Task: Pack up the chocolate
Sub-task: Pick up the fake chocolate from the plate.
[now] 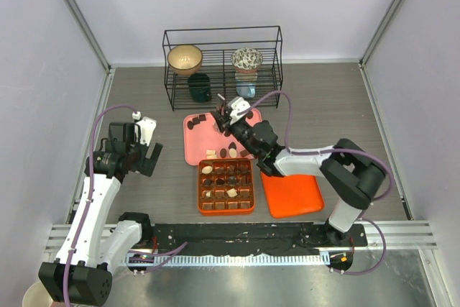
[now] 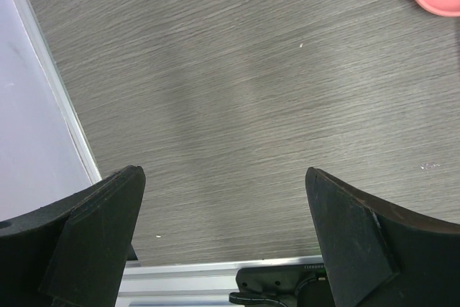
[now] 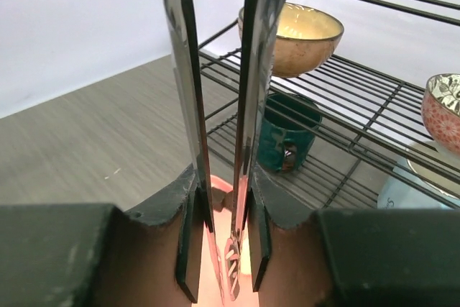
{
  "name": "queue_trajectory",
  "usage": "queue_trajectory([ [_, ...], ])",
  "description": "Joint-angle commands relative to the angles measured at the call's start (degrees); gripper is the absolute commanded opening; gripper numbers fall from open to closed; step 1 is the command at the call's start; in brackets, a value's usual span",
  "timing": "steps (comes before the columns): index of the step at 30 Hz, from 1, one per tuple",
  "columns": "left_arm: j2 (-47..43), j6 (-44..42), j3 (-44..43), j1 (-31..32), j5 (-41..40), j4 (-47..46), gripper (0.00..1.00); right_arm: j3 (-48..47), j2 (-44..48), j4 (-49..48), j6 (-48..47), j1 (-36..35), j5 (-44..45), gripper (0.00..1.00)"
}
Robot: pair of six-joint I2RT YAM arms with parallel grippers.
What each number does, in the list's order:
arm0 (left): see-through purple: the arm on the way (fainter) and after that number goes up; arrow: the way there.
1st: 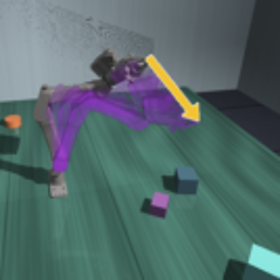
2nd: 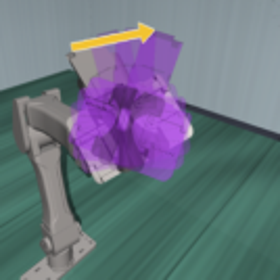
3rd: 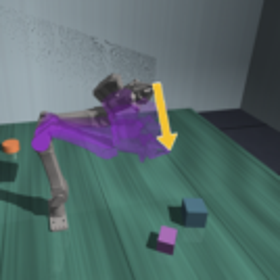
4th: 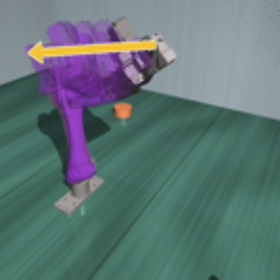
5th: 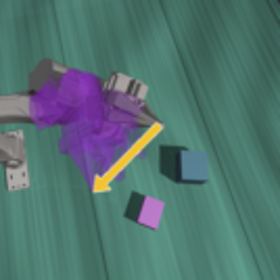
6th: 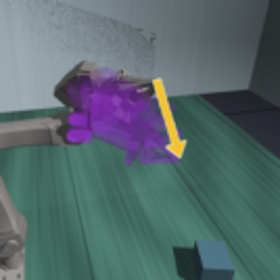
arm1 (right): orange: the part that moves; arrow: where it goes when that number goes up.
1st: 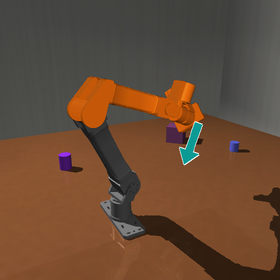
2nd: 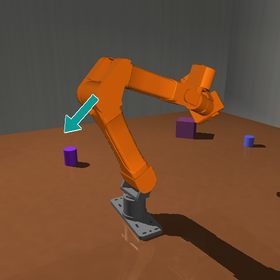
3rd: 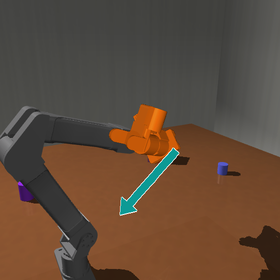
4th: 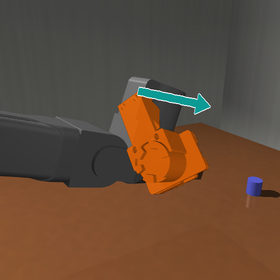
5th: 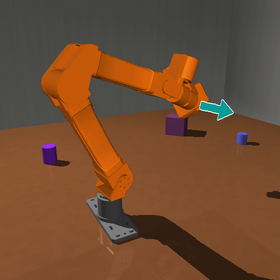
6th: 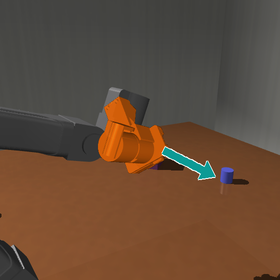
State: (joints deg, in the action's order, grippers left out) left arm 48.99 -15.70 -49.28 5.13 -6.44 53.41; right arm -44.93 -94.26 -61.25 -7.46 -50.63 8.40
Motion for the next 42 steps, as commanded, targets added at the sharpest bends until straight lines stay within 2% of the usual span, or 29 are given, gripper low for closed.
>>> queue_trajectory([
  [1,-0.4,-1.3,-0.8,0.0,-0.2,-1.2,1.00,-7.3,-6.6,-8.9,-1.3,1.8,-0.6,0.32],
  [5,-0.3,-2.0,-0.6,0.0,-0.8,-1.4,1.00,-11.5,-11.4,-8.8,-0.7,3.1,-0.3,0.35],
  [9,-0.2,-2.0,-0.7,0.1,-0.9,-1.4,1.00,-15.3,-14.8,-7.7,-0.1,4.2,-0.5,0.46],
  [16,-0.2,-2.3,-1.0,0.0,-0.9,-1.4,1.00,-17.9,-17.8,-6.5,1.1,5.9,-1.4,0.52],
  [33,-0.3,-3.3,-0.4,0.1,-1.8,-1.5,1.00,-14.5,-20.9,-10.0,7.2,6.8,-2.8,0.52],
  [42,-0.4,-3.1,-0.1,0.1,-1.6,-1.6,0.99,-10.0,-18.1,-9.8,7.4,6.8,-2.6,0.44],
])
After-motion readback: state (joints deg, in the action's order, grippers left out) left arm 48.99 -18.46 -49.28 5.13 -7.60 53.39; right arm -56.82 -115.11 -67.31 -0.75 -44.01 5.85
